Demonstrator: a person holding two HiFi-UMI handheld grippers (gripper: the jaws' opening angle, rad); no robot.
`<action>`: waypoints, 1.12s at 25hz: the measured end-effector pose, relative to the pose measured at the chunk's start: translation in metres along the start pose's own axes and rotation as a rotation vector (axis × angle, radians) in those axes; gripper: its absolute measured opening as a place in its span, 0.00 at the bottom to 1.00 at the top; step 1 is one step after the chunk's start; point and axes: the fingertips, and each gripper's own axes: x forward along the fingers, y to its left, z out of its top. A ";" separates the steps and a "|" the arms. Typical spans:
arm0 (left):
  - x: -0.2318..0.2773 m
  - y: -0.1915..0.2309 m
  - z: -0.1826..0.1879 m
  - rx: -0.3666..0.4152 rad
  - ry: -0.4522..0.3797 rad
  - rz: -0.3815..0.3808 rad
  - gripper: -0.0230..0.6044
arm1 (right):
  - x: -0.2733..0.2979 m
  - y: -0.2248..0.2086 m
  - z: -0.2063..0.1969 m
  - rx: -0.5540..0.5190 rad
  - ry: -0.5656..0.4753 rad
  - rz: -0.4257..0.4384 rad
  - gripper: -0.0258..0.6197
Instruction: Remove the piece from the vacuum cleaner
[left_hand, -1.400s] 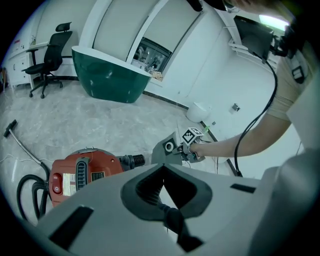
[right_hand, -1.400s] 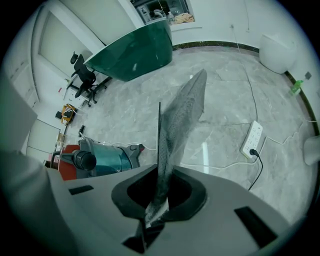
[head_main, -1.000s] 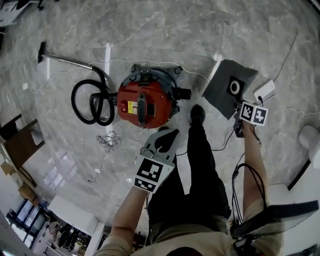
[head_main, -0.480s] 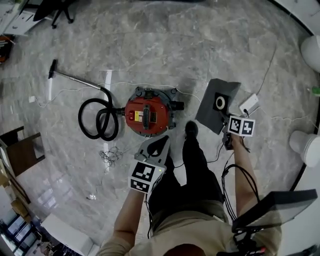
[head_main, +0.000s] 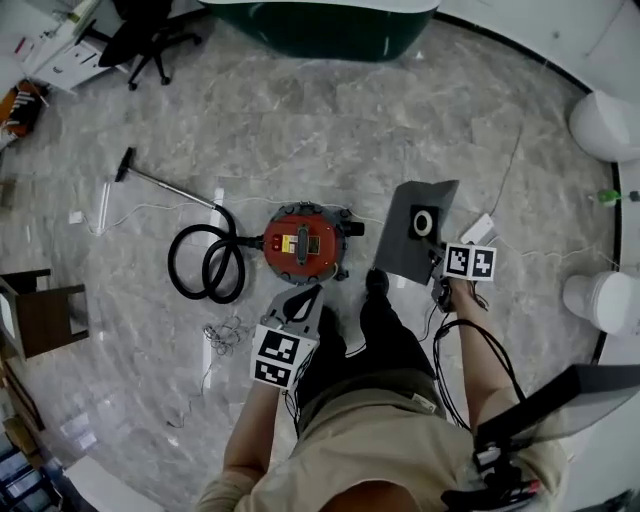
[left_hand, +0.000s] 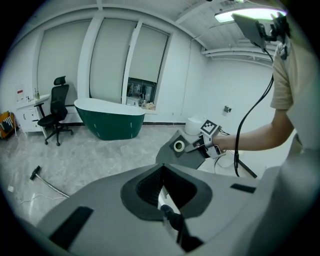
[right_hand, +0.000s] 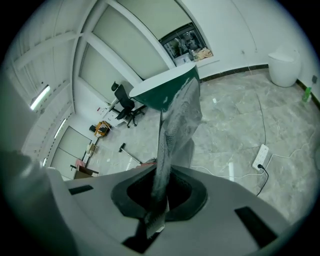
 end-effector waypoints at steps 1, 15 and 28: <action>-0.010 -0.002 0.001 0.009 -0.007 0.002 0.04 | -0.008 0.010 -0.001 -0.013 0.001 0.001 0.07; -0.114 -0.015 0.000 0.053 -0.161 0.011 0.04 | -0.070 0.144 -0.023 -0.182 -0.065 0.114 0.07; -0.141 -0.038 0.010 0.170 -0.238 -0.132 0.04 | -0.110 0.176 -0.087 -0.116 -0.159 0.109 0.07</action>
